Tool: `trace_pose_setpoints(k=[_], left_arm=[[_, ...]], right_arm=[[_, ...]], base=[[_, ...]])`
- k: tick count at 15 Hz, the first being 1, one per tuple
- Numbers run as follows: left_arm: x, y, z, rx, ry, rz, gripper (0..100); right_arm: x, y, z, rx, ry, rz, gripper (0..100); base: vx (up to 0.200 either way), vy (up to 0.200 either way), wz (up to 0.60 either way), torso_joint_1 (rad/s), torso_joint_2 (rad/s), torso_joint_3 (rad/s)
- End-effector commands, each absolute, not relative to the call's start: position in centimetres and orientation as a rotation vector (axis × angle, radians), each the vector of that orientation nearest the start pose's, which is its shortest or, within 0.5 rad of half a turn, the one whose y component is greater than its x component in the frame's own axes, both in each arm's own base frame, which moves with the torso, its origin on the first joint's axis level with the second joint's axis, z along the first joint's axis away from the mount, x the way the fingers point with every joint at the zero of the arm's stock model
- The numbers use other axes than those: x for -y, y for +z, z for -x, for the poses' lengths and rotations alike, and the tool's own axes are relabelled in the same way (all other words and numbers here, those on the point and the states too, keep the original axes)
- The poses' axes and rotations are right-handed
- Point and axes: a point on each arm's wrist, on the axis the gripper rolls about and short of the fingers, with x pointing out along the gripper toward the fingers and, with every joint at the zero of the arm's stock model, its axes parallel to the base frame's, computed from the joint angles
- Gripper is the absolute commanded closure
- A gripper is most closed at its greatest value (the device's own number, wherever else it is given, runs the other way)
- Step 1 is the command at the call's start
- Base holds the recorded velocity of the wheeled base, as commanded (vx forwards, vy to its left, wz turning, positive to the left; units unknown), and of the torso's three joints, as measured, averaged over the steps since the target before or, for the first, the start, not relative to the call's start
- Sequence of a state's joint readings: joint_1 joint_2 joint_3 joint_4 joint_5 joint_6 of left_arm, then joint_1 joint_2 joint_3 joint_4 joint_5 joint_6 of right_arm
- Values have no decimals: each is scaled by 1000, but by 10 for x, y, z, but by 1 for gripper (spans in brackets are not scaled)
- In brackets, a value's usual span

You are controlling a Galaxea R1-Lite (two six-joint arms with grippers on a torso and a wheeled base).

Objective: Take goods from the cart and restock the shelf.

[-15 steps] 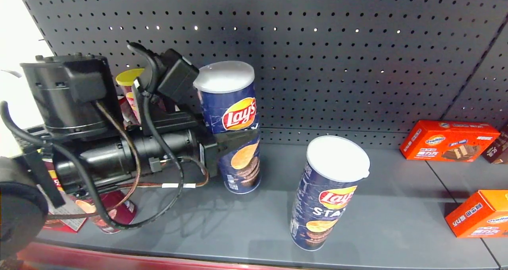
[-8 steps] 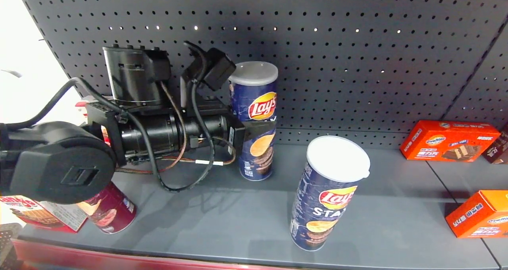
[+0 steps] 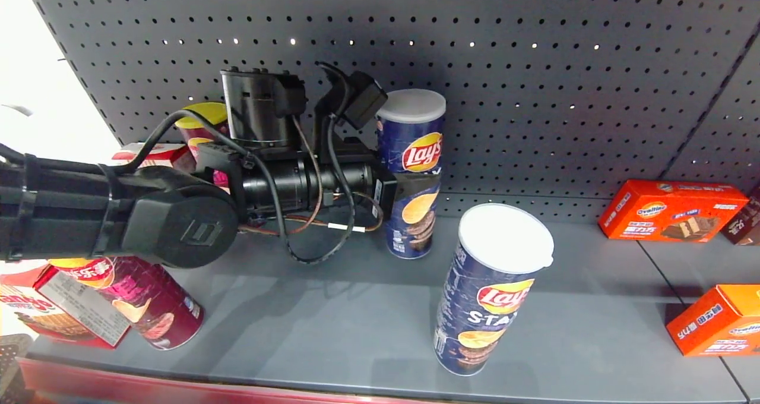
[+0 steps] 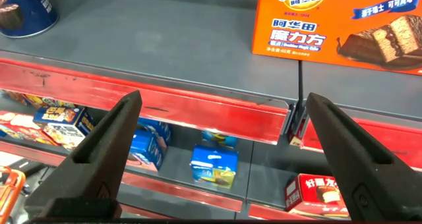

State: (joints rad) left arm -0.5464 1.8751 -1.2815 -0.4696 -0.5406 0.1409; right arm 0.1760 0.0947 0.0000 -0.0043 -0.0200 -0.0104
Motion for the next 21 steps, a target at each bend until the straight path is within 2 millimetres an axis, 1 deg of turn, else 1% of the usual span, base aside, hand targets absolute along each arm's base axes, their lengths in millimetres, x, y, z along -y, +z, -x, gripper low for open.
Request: trace_pose_setpoints(k=[1, 4, 8, 11, 12, 15, 16, 21], left_arm=[[213, 230, -325, -66, -1129, -124, 100], [220, 224, -338, -49, -1135, -148, 100], [228, 216, -347, -47, -1155, -161, 100], [232, 216, -353, -34, -1178, -159, 100], [234, 213, -355, -40, -1180, -159, 100], [239, 208, -356, -48, -1190, -159, 100], [242, 203, -357, -57, -1192, -161, 100], [246, 194, -358, -59, -1204, -198, 100]], right_arm=[[3, 78, 15, -92, 157, 20, 0], [3, 78, 15, -92, 157, 20, 0], [3, 78, 15, -92, 157, 20, 0], [3, 78, 15, -92, 157, 20, 0], [3, 78, 15, -91, 157, 20, 0], [3, 78, 15, -92, 157, 20, 0], [3, 78, 15, -92, 157, 20, 0], [3, 78, 15, -92, 157, 20, 0]], base=[[0, 0, 0, 0, 0, 0], [0, 0, 0, 0, 0, 0], [0, 0, 0, 0, 0, 0], [0, 0, 0, 0, 0, 0], [0, 0, 0, 0, 0, 0], [0, 0, 0, 0, 0, 0], [0, 0, 0, 0, 0, 0], [0, 0, 0, 0, 0, 0]])
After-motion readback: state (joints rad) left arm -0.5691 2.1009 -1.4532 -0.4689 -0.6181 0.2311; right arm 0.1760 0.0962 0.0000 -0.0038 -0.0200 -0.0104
